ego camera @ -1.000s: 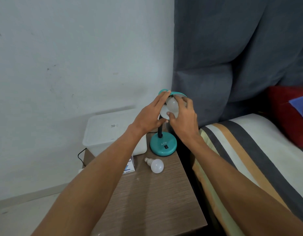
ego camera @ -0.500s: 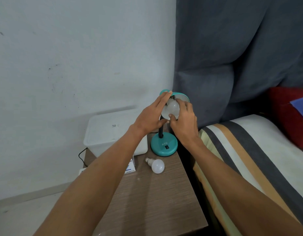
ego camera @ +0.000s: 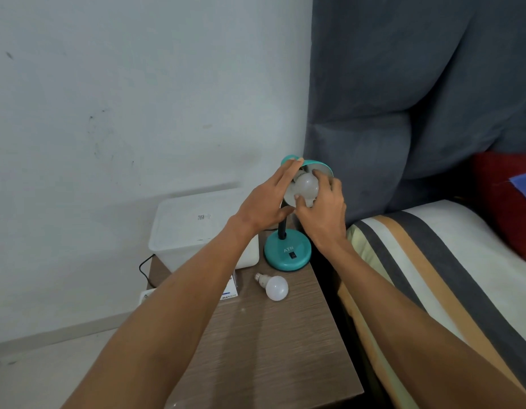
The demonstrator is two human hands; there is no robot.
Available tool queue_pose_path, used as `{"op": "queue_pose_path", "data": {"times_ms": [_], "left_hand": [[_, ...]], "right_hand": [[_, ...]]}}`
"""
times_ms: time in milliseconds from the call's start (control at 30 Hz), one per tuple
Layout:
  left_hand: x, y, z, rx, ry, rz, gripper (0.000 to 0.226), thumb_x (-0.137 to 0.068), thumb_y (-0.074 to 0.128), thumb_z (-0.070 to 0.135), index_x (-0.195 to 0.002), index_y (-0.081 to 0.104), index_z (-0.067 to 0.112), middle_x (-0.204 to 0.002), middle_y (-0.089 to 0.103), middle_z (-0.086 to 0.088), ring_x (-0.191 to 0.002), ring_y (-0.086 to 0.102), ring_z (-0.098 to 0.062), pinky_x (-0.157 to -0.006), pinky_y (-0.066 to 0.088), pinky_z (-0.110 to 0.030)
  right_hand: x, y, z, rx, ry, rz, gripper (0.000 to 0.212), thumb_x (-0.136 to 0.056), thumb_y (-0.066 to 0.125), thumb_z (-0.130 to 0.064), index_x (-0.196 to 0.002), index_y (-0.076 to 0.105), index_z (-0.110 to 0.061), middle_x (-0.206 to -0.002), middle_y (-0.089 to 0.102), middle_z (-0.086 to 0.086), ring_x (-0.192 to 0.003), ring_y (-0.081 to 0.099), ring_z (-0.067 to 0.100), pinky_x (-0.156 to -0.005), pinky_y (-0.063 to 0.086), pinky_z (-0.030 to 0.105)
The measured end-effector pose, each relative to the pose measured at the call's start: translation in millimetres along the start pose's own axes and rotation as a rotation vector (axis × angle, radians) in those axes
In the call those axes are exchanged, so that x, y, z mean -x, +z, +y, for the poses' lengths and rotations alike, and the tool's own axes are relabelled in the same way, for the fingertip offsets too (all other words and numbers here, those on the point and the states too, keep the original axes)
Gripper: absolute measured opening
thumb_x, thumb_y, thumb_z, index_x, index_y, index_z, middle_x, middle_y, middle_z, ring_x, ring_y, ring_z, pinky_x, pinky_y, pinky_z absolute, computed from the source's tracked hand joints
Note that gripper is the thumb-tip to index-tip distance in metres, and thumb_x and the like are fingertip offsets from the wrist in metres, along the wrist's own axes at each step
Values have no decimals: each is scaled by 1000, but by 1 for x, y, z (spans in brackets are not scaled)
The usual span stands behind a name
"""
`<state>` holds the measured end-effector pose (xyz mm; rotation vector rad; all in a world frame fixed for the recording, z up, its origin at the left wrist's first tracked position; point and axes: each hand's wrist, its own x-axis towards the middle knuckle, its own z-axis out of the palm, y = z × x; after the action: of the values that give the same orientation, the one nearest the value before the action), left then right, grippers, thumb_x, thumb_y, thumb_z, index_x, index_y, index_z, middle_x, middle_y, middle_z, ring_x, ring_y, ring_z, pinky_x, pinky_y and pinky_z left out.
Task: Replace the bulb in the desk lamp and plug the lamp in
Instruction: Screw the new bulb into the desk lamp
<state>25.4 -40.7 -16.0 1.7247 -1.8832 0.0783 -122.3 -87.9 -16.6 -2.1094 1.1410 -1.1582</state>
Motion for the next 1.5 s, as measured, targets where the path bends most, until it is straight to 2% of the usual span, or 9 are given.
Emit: {"op": "queue_pose_path", "data": {"times_ms": [167,400,533,667,800,933,1133,1367,1500], "left_hand": [[0,1,-1,-18,10,-2,101,-86,82,22,-162,15,21,-168,24,-8,-134,53,-37,-97,57,-51],[-1,1,-1,-14,7,3,100,-85,81,21,-161,16,20,-167,26,-9,-133,54,-38,-95,58,-51],[0,0,-2,-12,7,5,100,-85,81,19,-161,16,20,-168,24,-8,-134,53,-38,-95,57,-52],[0,1,-2,-26,11,-1,101,-86,81,23,-162,15,20,-168,24,-8,-136,52,-37,-97,57,-51],[-1,1,-1,-26,15,-5,103,-84,83,21,-162,16,18,-168,25,-10,-135,53,-37,-96,58,-50],[0,1,-2,-2,14,8,102,-84,82,19,-162,16,19,-168,25,-7,-135,53,-35,-95,58,-50],[0,0,-1,-13,22,10,102,-84,83,20,-161,15,20,-167,26,-8,-134,54,-36,-95,59,-50],[0,0,-1,-3,11,7,103,-84,83,18,-162,15,19,-168,25,-8,-134,54,-35,-96,58,-49],[1,0,0,-7,15,8,102,-84,83,19,-161,16,19,-168,25,-8,-132,55,-36,-96,58,-50]], "right_hand": [[-7,-1,0,-51,232,11,54,-94,52,-53,-127,52,-10,-110,68,16,-99,67,34,-84,56,43],[-1,3,-6,-30,19,67,36,-98,56,-32,-132,52,-20,-131,46,9,-106,59,26,-81,42,24],[-2,3,2,-8,11,9,49,-90,66,-31,-134,51,-14,-128,54,12,-107,60,28,-86,49,33],[-9,2,0,-8,197,32,49,-98,50,-48,-122,59,-6,-107,69,16,-97,67,31,-71,47,28],[-8,2,-2,-22,81,89,43,-99,53,-38,-135,52,-15,-122,59,14,-107,61,28,-87,49,36],[-5,0,2,10,-43,23,49,-90,68,-31,-134,54,-14,-125,56,13,-107,60,29,-87,48,36],[-11,1,3,-2,164,-11,51,-96,53,-48,-126,59,-7,-108,70,16,-97,69,30,-73,50,26],[-5,-1,1,6,-116,34,47,-91,67,-27,-134,54,-14,-128,60,11,-109,61,28,-92,52,41],[-8,1,8,22,32,-36,59,-89,68,-38,-138,51,-9,-118,67,16,-104,66,31,-88,54,40]]}}
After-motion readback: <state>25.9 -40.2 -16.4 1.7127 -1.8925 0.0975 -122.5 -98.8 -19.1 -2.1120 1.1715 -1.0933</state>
